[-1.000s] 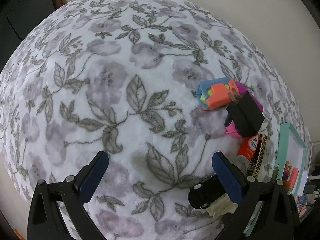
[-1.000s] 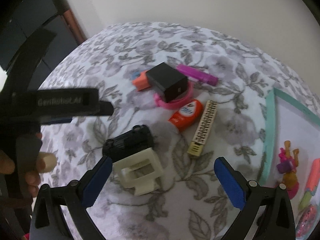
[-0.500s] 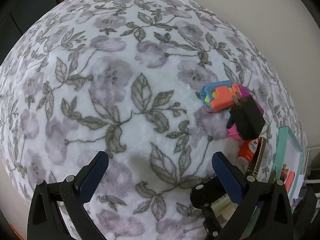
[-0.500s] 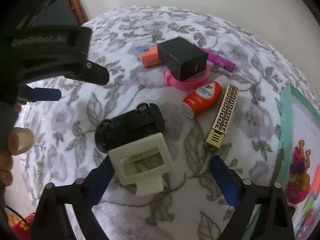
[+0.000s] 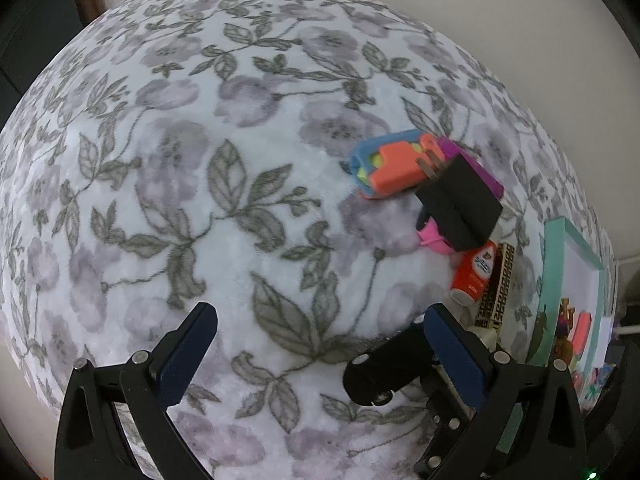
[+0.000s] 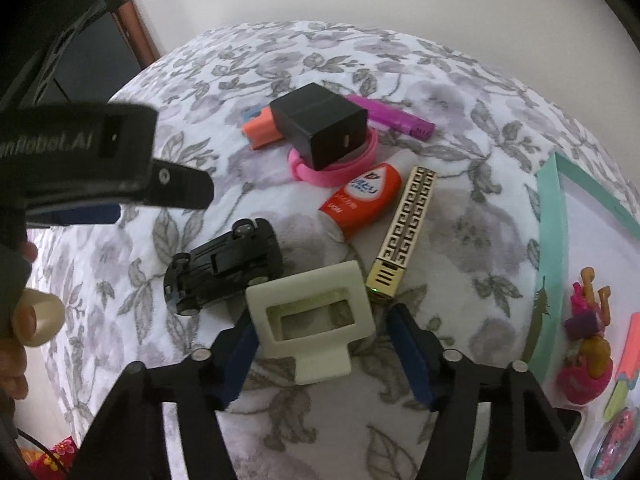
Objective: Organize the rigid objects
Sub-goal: 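Lower the right tool onto the cream plastic clip and close on it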
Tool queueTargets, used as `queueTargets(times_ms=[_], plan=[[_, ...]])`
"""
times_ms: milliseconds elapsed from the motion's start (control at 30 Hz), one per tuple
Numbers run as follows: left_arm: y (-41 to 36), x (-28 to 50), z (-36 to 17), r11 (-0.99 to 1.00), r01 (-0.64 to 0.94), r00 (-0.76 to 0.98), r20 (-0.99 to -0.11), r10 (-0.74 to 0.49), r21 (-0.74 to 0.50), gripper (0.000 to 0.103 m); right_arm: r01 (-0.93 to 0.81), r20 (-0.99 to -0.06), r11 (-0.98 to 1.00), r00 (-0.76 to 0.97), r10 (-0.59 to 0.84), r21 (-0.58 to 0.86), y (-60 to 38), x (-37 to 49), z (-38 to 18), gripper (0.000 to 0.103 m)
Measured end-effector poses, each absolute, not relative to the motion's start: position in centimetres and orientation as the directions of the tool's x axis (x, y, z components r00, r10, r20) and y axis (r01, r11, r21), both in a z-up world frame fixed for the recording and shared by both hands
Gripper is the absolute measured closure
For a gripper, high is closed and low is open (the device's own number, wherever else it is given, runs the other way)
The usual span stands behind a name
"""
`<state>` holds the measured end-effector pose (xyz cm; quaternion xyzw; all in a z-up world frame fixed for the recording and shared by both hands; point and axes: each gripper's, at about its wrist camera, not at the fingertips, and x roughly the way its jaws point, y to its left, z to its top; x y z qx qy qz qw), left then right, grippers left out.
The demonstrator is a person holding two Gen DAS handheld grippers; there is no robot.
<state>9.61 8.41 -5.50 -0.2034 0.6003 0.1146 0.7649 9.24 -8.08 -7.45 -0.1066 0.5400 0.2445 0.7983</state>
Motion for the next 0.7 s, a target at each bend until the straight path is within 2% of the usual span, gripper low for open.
queueTargets(times_ms=[167, 700], plan=[[7.0, 10.0, -5.6, 0.911, -0.381, 0.240, -0.969, -0.066, -0.156, 0.000, -0.494, -0.912, 0.862, 0.291, 0.290, 0.117, -8.6, 9.8, -7.5, 0.048], [3.1, 11.3, -6.6, 0.957, -0.268, 0.216, -0.975, -0.048, -0.106, 0.001, -0.394, -0.910, 0.904, 0.291, 0.294, 0.166, -13.0, 11.5, -7.2, 0.048]])
